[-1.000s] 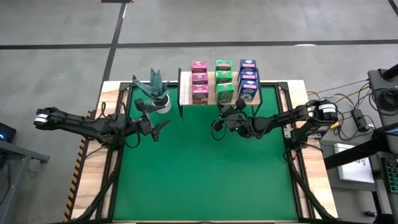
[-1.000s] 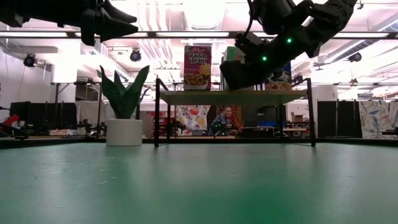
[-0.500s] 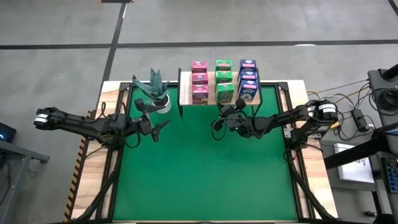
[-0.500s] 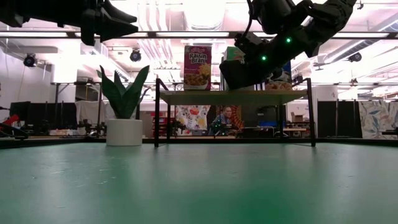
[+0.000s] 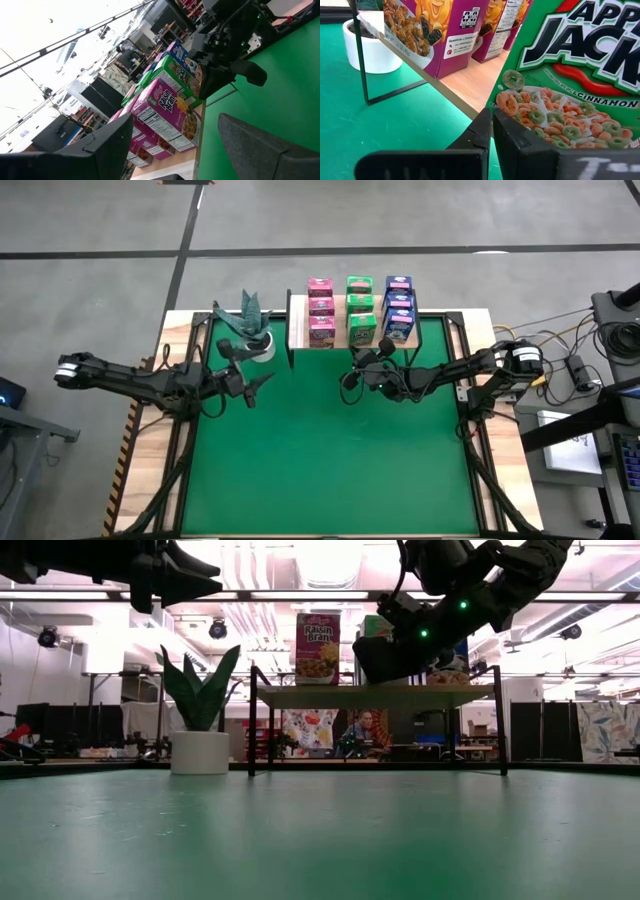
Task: Stack cereal on shelf
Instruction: Return to Home Position
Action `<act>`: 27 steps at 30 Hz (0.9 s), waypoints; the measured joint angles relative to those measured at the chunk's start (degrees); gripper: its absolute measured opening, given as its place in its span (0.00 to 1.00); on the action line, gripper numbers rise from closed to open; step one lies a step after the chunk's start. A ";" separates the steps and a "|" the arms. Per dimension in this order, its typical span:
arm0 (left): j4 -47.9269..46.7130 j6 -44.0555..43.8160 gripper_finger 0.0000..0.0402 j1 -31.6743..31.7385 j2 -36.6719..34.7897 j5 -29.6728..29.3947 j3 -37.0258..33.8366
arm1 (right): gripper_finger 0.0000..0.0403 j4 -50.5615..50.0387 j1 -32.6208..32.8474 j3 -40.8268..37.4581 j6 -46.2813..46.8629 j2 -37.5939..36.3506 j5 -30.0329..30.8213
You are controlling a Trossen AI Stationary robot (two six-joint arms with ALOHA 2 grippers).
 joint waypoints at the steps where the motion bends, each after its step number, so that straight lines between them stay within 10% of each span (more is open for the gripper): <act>1: 0.01 0.00 0.68 0.01 0.00 0.01 0.00 | 0.02 0.00 0.00 0.00 0.17 0.00 0.00; 27: 0.00 0.02 0.68 0.04 0.00 0.07 0.00 | 0.02 1.28 3.19 0.00 -1.12 -0.38 -0.07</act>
